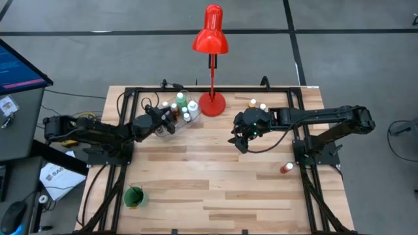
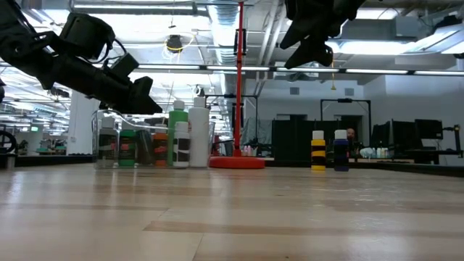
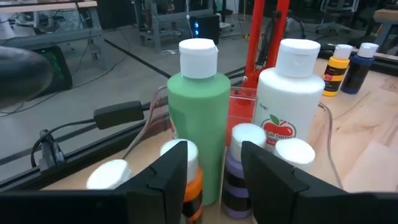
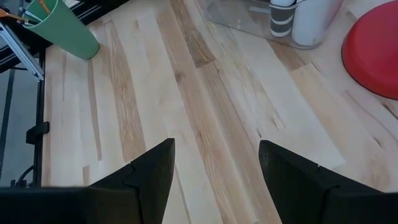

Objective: Pick & Place Paint Supplies
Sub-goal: Put the brown paint bottle into the transparent bin

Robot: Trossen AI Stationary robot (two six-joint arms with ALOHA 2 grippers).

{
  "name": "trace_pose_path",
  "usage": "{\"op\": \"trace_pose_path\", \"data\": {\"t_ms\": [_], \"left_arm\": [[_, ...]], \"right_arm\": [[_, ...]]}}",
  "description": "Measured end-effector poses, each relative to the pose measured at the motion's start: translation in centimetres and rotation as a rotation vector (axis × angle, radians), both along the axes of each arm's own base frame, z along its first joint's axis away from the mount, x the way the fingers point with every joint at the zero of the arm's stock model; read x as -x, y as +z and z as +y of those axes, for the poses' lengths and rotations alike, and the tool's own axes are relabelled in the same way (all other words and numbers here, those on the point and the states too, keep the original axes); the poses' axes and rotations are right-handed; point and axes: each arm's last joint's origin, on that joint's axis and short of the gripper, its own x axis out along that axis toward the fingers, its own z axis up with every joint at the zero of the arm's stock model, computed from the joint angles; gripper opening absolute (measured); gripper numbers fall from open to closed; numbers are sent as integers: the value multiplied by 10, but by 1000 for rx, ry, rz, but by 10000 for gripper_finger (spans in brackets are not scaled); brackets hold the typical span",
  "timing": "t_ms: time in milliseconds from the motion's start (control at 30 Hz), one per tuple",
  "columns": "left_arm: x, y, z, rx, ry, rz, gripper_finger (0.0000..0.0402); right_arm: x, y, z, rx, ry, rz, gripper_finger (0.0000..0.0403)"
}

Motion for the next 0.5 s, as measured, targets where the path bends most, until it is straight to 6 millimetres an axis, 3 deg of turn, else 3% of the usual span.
{"op": "trace_pose_path", "data": {"t_ms": [200,500], "left_arm": [[0,11,-1,-13,-48,-79,155],[9,42,-6,-70,-134,-287,212]], "right_arm": [[3,-2,-8,-14,-128,29,227],[18,-12,-25,-93,-330,192,227]]}}
